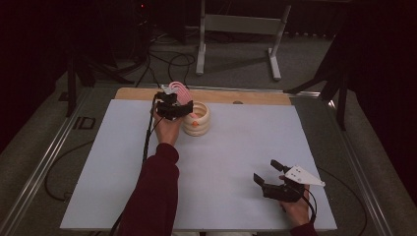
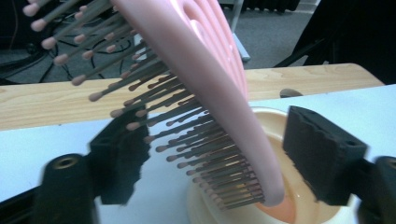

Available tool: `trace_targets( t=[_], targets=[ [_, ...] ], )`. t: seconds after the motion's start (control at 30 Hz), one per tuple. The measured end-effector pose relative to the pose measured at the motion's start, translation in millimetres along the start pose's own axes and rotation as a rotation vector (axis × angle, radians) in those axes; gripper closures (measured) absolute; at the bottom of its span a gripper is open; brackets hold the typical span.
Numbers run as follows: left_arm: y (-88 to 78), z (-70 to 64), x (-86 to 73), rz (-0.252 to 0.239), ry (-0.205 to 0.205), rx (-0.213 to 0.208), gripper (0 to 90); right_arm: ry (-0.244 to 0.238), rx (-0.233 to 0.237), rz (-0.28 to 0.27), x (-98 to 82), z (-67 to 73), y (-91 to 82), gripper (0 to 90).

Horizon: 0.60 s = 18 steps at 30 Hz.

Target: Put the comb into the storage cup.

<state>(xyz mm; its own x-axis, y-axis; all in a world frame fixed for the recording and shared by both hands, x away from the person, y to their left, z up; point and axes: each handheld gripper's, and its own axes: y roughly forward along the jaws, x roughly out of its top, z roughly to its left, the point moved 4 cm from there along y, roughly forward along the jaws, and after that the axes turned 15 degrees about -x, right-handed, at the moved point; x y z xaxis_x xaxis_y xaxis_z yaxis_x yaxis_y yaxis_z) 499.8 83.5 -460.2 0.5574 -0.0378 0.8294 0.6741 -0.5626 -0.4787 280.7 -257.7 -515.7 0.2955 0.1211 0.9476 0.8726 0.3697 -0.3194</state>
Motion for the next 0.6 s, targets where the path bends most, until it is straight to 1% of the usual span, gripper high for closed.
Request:
trace_targets(
  t=[0.03, 0.07, 0.1, 0.17, 0.2, 0.23, 0.27, 0.3, 0.33, 0.37, 0.43, 0.57, 0.6],
  targets=[
    [-0.6, 0.1, 0.0, 0.001, 0.001, 0.007, 15.2, -0.001, -0.001, 0.001, -0.2, -0.1, 0.1, 12.9],
    [-0.6, 0.1, 0.0, 0.001, 0.001, 0.007, 15.0, -0.001, -0.001, 0.001, -0.2, -0.1, 0.1, 12.9],
    [-2.5, 0.2, 0.3, -0.003, 0.003, 0.018, 13.3, -0.002, -0.001, 0.000, -0.1, 0.0, 0.2, 12.8],
    [-3.2, 0.4, 0.5, -0.001, 0.002, 0.023, 10.4, -0.004, -0.001, -0.001, -0.1, 0.0, 0.3, 12.9],
    [-4.7, 0.3, 0.6, 0.006, 0.008, 0.032, 10.4, -0.003, -0.001, 0.000, -0.1, 0.1, 0.3, 12.9],
    [-4.7, 0.3, 0.6, 0.006, 0.008, 0.032, 7.0, -0.003, -0.001, 0.000, -0.1, 0.1, 0.3, 12.9],
    [-6.0, -0.4, 0.6, 0.011, 0.019, 0.030, 7.0, -0.003, -0.001, -0.001, 0.0, 0.1, 0.3, 12.9],
    [-6.0, -0.4, 0.6, 0.011, 0.019, 0.030, 3.7, -0.003, -0.001, -0.001, 0.0, 0.1, 0.3, 12.9],
    [-6.0, -0.4, 0.6, 0.011, 0.019, 0.030, 3.7, -0.003, -0.002, -0.001, -0.1, 0.2, 0.4, 12.9],
    [-9.3, -1.8, 1.2, 0.018, 0.041, 0.024, 1.6, -0.003, -0.001, 0.002, -0.3, 0.4, 0.4, 12.9],
    [-11.5, -2.2, 1.5, 0.013, 0.051, 0.022, 0.6, -0.002, 0.002, 0.001, -0.1, 1.0, 0.4, 12.9],
    [-14.4, -2.2, 1.0, 0.024, 0.071, 0.031, 0.1, -0.003, 0.003, 0.001, -0.1, 1.4, 0.6, 12.9],
    [-15.8, -2.3, 1.1, 0.020, 0.076, 0.030, 0.1, -0.004, 0.003, 0.001, -0.1, 1.5, 0.6, 12.9]
  ],
)
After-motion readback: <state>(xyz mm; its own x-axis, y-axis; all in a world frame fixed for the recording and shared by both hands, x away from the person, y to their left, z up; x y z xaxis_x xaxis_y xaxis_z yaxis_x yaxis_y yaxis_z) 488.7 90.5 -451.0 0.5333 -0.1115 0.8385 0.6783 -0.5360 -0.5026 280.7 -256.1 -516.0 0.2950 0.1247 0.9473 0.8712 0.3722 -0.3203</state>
